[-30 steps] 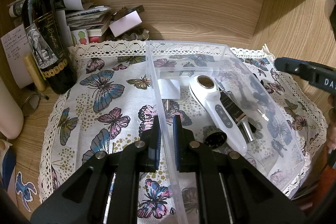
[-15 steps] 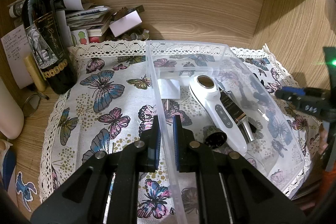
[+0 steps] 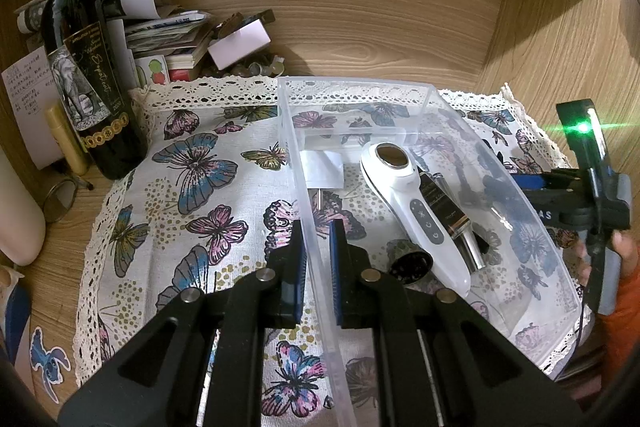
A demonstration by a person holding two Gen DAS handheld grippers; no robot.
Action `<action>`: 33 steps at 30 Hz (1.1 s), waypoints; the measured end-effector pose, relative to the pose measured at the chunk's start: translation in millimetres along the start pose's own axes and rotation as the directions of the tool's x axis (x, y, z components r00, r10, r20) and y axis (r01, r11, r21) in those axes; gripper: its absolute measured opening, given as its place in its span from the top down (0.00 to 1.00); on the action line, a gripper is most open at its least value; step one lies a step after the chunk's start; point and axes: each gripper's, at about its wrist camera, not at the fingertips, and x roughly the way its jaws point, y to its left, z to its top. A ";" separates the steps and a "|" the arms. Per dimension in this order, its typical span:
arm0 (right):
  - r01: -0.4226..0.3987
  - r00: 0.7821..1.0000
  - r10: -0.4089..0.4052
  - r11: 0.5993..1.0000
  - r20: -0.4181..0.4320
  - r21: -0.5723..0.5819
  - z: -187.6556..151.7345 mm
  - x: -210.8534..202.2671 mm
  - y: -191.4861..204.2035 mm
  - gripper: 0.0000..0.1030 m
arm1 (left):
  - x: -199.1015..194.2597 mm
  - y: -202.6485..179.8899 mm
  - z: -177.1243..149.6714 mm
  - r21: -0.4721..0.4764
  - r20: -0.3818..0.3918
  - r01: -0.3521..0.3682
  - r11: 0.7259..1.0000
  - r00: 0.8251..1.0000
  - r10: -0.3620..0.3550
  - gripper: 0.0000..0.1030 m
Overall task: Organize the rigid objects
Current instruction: 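Grasp the small black object on the cloth with the right gripper, then lower the small black object into the clear box and release it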
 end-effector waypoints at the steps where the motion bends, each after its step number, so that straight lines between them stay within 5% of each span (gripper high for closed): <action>1: -0.005 1.000 0.005 1.000 0.005 0.008 0.4 1.8 -1.0 0.59 | 0.0 0.2 0.1 0.001 -0.001 0.000 1.000 1.000 0.000 0.91; 6: -0.031 0.999 0.031 0.999 0.006 0.030 1.7 0.0 -4.5 0.82 | 0.7 1.3 0.0 0.003 -0.003 0.000 1.000 1.000 0.000 0.91; 16: -0.044 0.993 0.043 0.999 0.107 0.007 -0.2 -40.5 8.2 0.82 | 2.4 2.0 -0.7 0.003 -0.004 0.000 1.000 1.000 0.000 0.91; 25: -0.091 0.959 0.115 0.991 0.259 -0.102 19.9 -95.0 46.7 0.82 | 2.8 2.7 -0.4 0.004 -0.003 -0.002 1.000 1.000 0.002 0.91; 33: -0.152 0.949 0.201 0.967 0.242 -0.207 25.9 -89.6 89.8 0.82 | 2.6 3.1 0.0 0.004 -0.003 0.001 1.000 1.000 -0.001 0.91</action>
